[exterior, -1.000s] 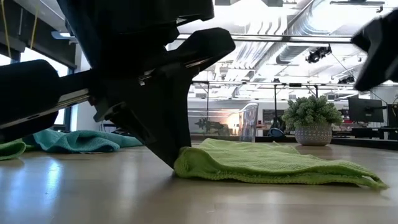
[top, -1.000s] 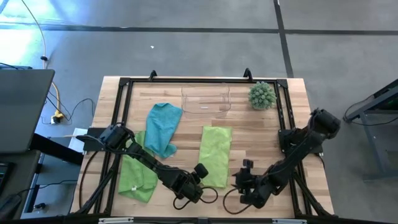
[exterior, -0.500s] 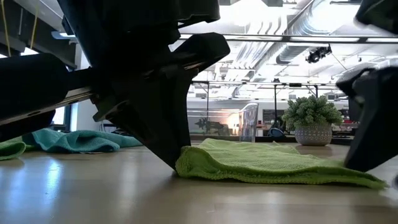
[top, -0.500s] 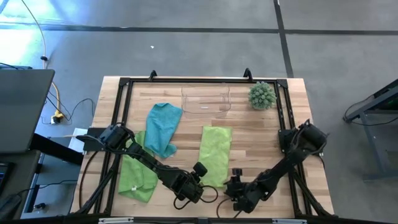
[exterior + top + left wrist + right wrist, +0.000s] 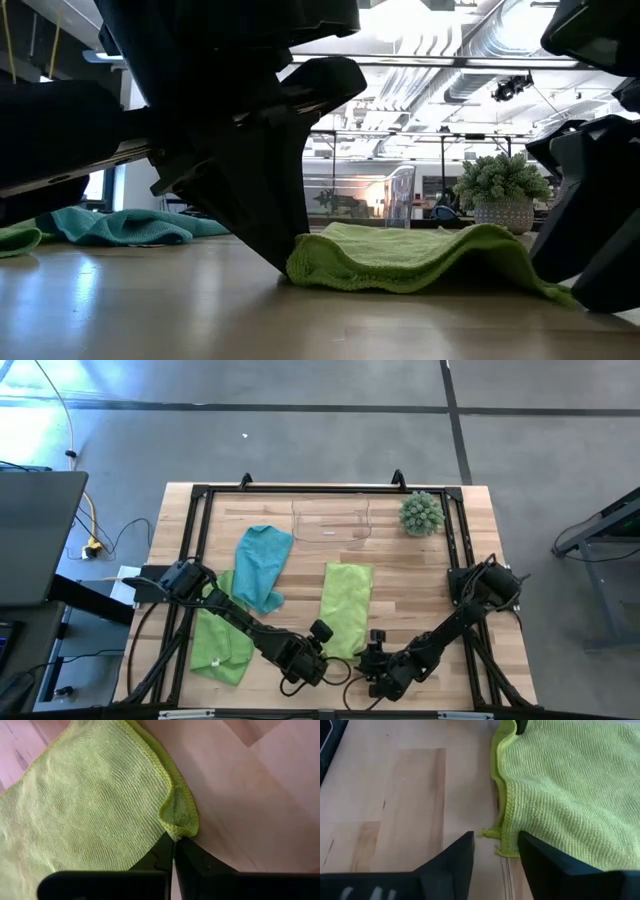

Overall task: Roll microfiber towels into tight, uniform cylinder then place into a basket
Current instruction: Roll the light green microfiber cloth

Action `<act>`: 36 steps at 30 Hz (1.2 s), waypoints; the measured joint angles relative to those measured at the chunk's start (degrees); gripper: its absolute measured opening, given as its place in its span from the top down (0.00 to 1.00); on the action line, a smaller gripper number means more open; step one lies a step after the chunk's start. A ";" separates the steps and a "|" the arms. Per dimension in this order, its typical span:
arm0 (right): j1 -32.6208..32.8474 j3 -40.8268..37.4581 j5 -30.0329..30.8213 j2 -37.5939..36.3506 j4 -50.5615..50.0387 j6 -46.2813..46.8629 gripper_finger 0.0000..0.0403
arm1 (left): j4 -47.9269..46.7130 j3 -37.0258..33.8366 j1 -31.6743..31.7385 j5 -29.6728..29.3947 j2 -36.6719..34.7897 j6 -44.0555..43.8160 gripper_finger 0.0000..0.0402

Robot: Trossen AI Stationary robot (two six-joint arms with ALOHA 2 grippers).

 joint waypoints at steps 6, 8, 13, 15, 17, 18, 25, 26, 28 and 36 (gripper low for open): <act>0.16 -0.25 -4.83 -2.18 -1.06 2.24 0.69 | -0.04 0.00 0.00 0.02 -0.02 -1.72 1.00; 0.80 -0.47 -6.19 -3.78 -2.18 2.39 0.68 | -0.04 0.00 0.00 0.01 -0.02 -1.72 1.00; 1.92 -0.28 -2.74 -6.78 -1.20 -1.90 0.63 | 0.07 0.00 0.00 0.00 -0.02 -1.92 1.00; 1.76 -0.37 -0.54 -6.21 -1.26 -3.26 0.61 | 0.55 0.00 0.02 0.07 -0.02 -2.05 1.00; 1.19 -0.37 -0.34 -5.30 -0.27 -3.52 0.59 | 0.61 0.00 0.02 0.19 -0.02 -2.96 1.00; 0.92 -0.37 -0.50 -4.76 0.01 -3.54 0.58 | 0.60 0.00 0.02 0.20 -0.02 -3.31 1.00; -0.45 -0.22 -2.04 -0.96 1.53 -2.61 0.54 | 0.59 0.00 0.02 0.92 -0.02 -4.55 1.00; -0.52 -0.21 -2.20 -0.70 1.60 -2.35 0.54 | 0.59 0.00 0.02 0.92 -0.02 -4.74 1.00; -0.70 -0.09 -2.72 -0.55 0.92 -1.01 0.54 | 0.59 0.00 0.02 0.90 -0.02 -5.13 1.00; -0.83 0.13 -2.68 -0.46 -4.34 3.70 0.71 | 0.72 0.00 0.07 1.92 -0.09 -8.76 1.00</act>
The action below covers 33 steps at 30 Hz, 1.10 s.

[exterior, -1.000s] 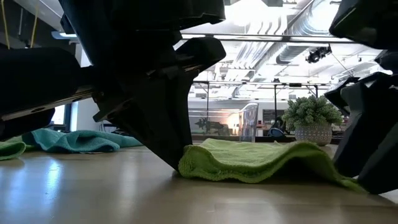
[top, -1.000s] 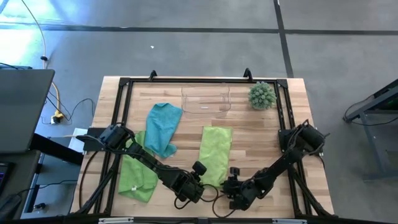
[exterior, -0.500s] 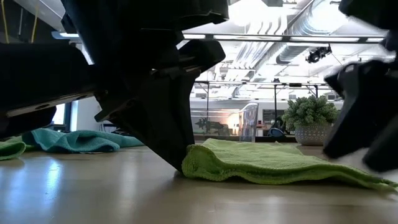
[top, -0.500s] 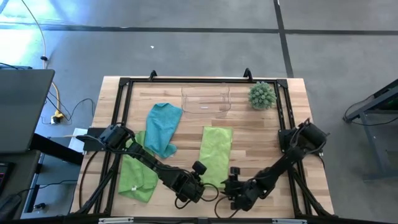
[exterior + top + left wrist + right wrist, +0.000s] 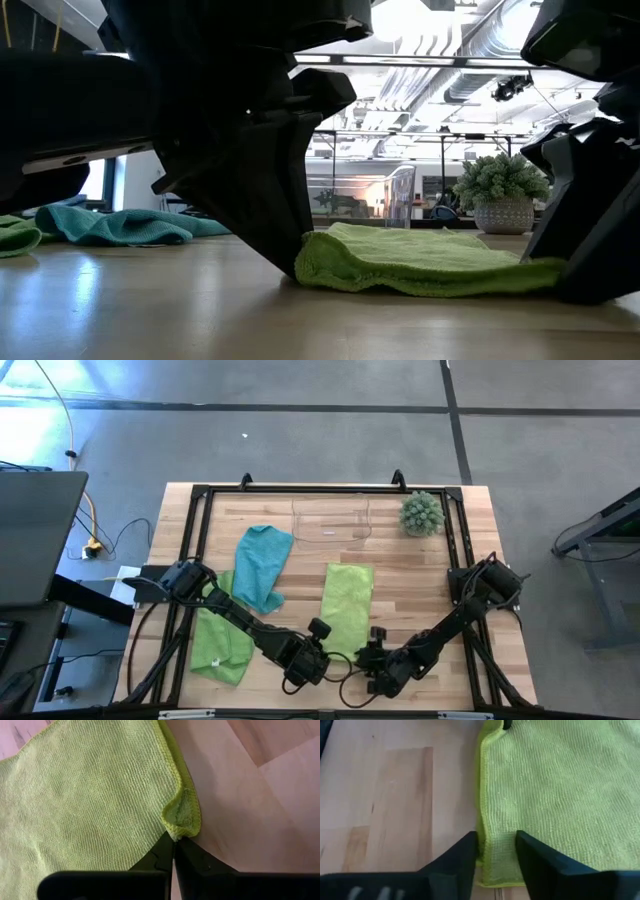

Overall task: Roll microfiber towels into tight, uniform cylinder then place into a basket
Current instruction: Roll the light green microfiber cloth

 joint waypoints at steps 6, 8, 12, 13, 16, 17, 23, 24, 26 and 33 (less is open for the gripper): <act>-0.12 -0.13 -0.47 -0.09 -0.24 -1.73 0.89 | 0.14 0.00 -0.02 0.00 -0.01 -0.03 1.00; -0.13 -0.21 -0.66 -0.32 -0.28 -2.74 0.94 | 0.78 0.00 -0.04 0.24 -0.13 -0.45 1.00; -0.33 -0.35 -2.30 -1.93 -0.94 -5.79 0.99 | 1.02 1.16 -0.09 1.47 -0.15 -3.05 1.00; -0.53 -0.41 -2.99 -2.52 -1.67 -6.47 0.99 | 1.17 1.66 -0.09 2.15 -0.18 -3.91 1.00; -1.43 -0.52 -5.43 -4.26 -4.45 -6.59 0.99 | 1.21 2.96 0.15 4.06 -0.20 -7.41 1.00; -1.75 -0.52 -6.56 -4.67 -5.06 -6.02 0.99 | 1.17 3.31 0.25 4.15 -0.20 -8.83 1.00; -3.52 -0.50 -11.82 -5.79 -5.74 -3.73 0.98 | 1.06 3.96 0.52 4.17 -0.26 -21.21 1.00; -3.84 -0.46 -12.58 -5.83 -5.72 -3.74 0.98 | 1.01 3.96 0.50 4.06 -0.26 -24.26 1.00; -4.57 -0.46 -14.08 -5.91 -5.71 -3.81 0.98 | 1.01 3.96 0.52 3.64 -0.26 -30.32 1.00; -6.89 -0.51 -16.82 -7.50 -7.56 -7.37 0.98 | 1.03 3.50 0.46 3.10 -0.28 -41.99 1.00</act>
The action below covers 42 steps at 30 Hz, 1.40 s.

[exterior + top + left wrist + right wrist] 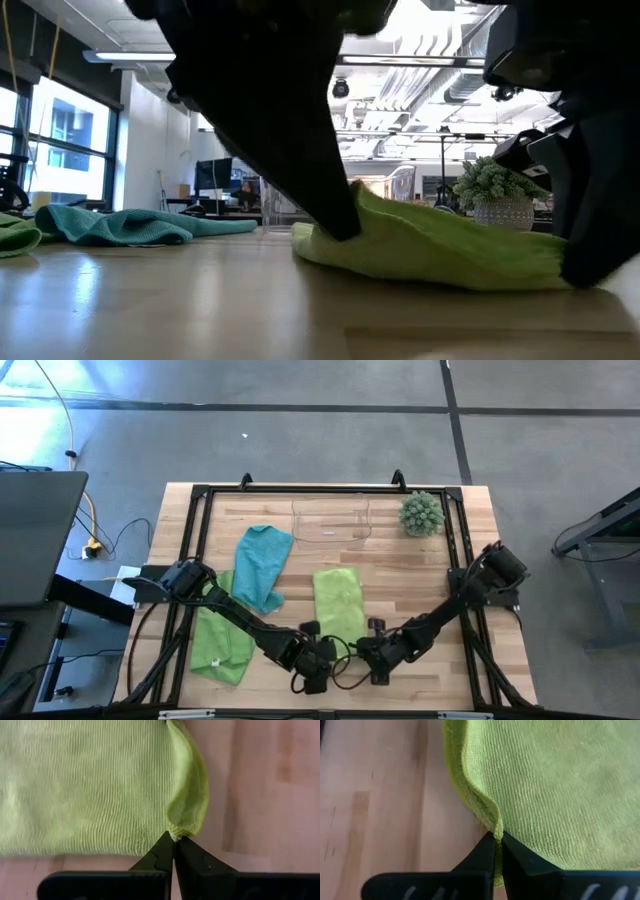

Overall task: Roll microfiber towels into tight, uniform cylinder then place into a basket
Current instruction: Roll the light green microfiber cloth

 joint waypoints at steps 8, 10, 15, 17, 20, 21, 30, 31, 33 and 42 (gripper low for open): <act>-2.20 -1.27 1.60 -0.91 2.93 -1.46 1.00 | -0.96 -0.70 -0.77 -3.44 0.00 -7.15 1.00; -2.57 -4.76 1.70 -1.98 9.29 -0.97 1.00 | -0.90 -0.70 -0.92 -4.29 0.00 -8.76 1.00; -3.23 -16.42 2.47 -5.56 28.81 3.88 1.00 | 0.14 -0.70 -1.25 -7.29 0.00 -13.32 1.00; -3.37 -18.89 2.54 -6.15 32.55 5.08 1.00 | 0.46 -0.70 -1.25 -8.81 0.00 -15.71 1.00; -4.17 -20.69 0.93 -6.21 33.25 6.71 1.00 | 0.33 -0.70 -1.25 -10.22 0.00 -20.12 1.00; -4.65 -20.84 -0.03 -6.21 33.12 6.68 1.00 | 0.17 -0.70 -1.25 -10.55 0.00 -21.74 1.00; -11.80 -20.95 -13.65 -6.23 33.49 0.47 1.00 | 0.62 -0.72 -1.22 -10.69 0.00 -31.77 1.00; -12.50 -20.95 -14.65 -6.23 33.49 -0.09 1.00 | 1.13 -0.97 -1.22 -10.71 0.00 -32.01 1.00; -13.48 -20.95 -16.44 -6.23 33.49 -0.77 1.00 | 4.77 -2.68 -1.17 -10.71 -0.07 -32.51 1.00; -16.21 -20.95 -18.50 -6.25 34.84 1.82 1.00 | 21.24 -14.06 -0.72 -11.20 -3.33 -31.56 1.00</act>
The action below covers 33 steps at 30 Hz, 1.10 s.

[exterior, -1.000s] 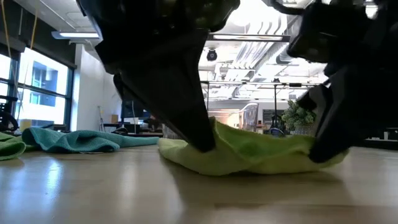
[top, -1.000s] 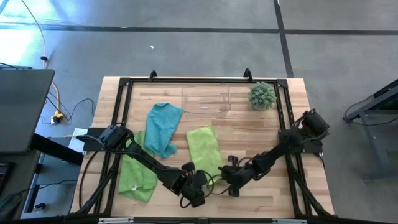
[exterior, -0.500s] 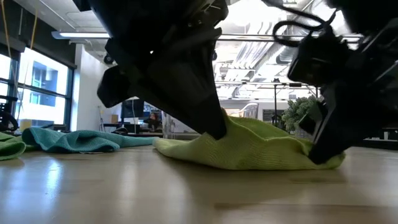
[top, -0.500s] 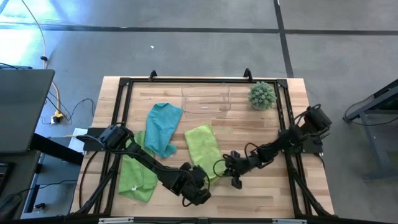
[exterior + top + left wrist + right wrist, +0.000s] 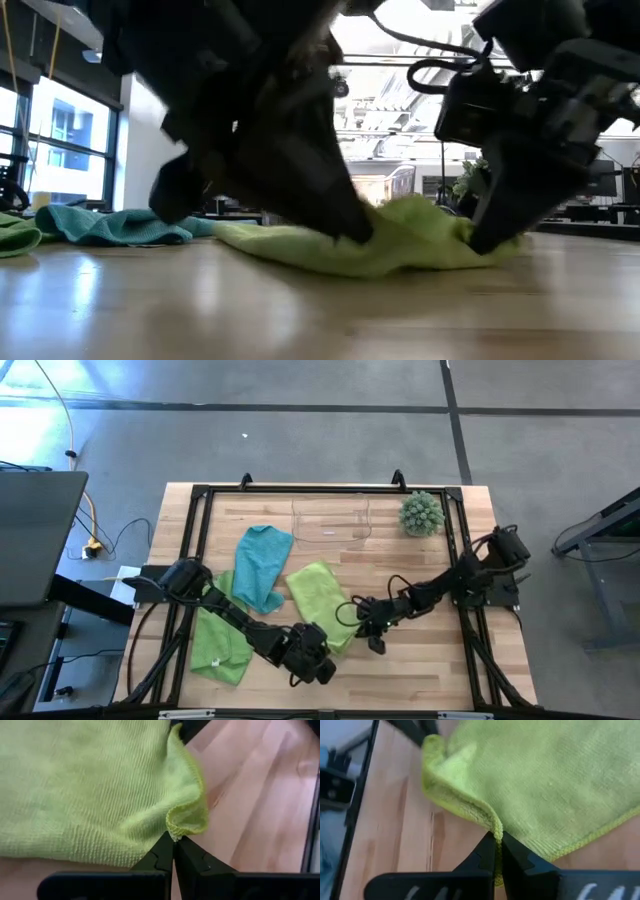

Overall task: Roll microfiber towels into tight, uniform cylinder then place into a basket
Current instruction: Roll the light green microfiber cloth

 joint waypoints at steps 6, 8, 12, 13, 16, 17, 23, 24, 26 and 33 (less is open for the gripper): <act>-2.49 0.02 0.42 -0.02 1.23 1.81 1.00 | -0.54 -5.54 -0.43 -2.73 -4.33 -0.23 1.00; -3.33 0.04 0.42 -0.02 1.23 1.48 1.00 | -0.21 -6.94 -0.72 -2.59 -4.73 -1.44 1.00; -4.54 0.42 -0.64 -0.02 1.22 -1.51 1.00 | -0.14 -7.95 -1.22 -2.64 -5.02 -3.40 1.00; -4.82 0.84 -1.35 -0.02 0.99 -2.46 1.00 | -0.21 -7.98 -1.22 -2.64 -5.02 -3.54 1.00; -5.58 2.84 -3.36 -0.02 -0.59 -5.24 1.00 | -0.61 -7.97 -1.25 -3.81 -5.02 -4.61 1.00; -5.89 3.77 -4.10 -0.02 -1.71 -6.51 1.00 | -0.77 -7.97 -1.23 -4.45 -5.02 -4.98 1.00; -7.55 8.96 -5.62 -0.02 -14.43 -12.83 1.00 | -2.07 -7.97 -1.26 -6.22 -5.02 -8.49 1.00; -7.74 9.22 -5.63 -0.02 -15.50 -13.66 1.00 | -2.09 -7.97 -1.35 -6.62 -5.02 -8.90 1.00; -8.02 9.27 -5.63 0.01 -16.06 -14.96 1.00 | -2.55 -7.97 -1.55 -7.33 -5.02 -9.50 1.00; -9.25 9.29 -5.00 0.04 -15.33 -17.69 1.00 | -3.98 -7.97 -1.57 -7.38 -5.02 -10.92 1.00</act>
